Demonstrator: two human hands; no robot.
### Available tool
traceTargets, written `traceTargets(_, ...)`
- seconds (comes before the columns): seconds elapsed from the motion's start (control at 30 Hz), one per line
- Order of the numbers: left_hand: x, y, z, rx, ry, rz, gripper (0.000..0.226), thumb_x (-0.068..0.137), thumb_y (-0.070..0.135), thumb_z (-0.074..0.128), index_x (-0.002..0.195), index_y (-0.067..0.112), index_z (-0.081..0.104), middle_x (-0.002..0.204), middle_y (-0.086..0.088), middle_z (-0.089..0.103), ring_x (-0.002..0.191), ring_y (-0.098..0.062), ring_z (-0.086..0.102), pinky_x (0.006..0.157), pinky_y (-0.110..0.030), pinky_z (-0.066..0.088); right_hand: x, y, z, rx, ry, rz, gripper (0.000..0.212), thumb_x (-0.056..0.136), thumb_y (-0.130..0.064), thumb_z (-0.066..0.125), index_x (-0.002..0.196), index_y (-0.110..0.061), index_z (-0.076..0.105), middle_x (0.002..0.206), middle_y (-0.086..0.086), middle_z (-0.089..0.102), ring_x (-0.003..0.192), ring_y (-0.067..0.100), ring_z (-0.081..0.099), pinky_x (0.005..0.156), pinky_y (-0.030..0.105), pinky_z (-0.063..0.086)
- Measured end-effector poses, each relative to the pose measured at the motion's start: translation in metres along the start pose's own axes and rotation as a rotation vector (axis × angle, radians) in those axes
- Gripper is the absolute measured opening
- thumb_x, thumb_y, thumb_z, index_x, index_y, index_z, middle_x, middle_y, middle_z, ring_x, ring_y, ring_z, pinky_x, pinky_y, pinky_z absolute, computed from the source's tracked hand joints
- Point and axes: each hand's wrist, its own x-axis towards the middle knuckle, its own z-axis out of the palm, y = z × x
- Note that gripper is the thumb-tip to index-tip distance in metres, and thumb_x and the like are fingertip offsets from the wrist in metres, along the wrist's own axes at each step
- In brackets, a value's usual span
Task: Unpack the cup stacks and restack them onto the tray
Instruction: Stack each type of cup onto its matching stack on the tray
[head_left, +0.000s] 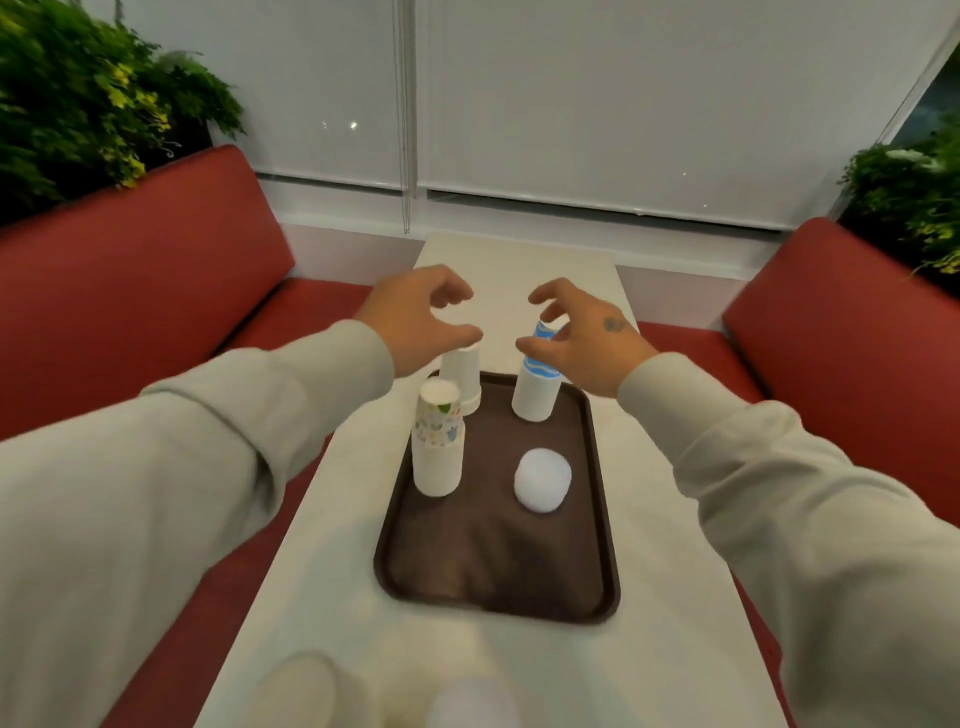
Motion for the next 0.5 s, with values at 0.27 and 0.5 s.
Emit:
traceTargets(0.27,-0.129,0.031,-0.064,-0.001,0.093,0.080,0.043,0.079,0.039,0.081,0.116,0.025,0.066,0.110,0.011,0.068,0.102,-0.004,0.063,0.091,-0.021,0.050,-0.117,-0.083,-0.010,-0.036,0.014,-0.098,0.038,0.084,-0.056,0.069,0.116,-0.043,0.054,0.111,-0.014,0.063,0.103,0.015,0.061,0.090,0.034,0.049)
traceTargets(0.5,-0.252,0.018,-0.088,-0.149,0.137,-0.019,0.040,0.080,0.040,0.081,0.113,0.021,0.069,0.104,0.010,0.070,0.098,-0.004,0.065,0.091,-0.022,0.050,-0.222,-0.129,0.026,0.180,-0.022,-0.161,0.038,0.084,-0.046,0.074,0.116,-0.036,0.058,0.107,-0.011,0.066,0.086,0.008,0.067,0.075,0.025,0.053)
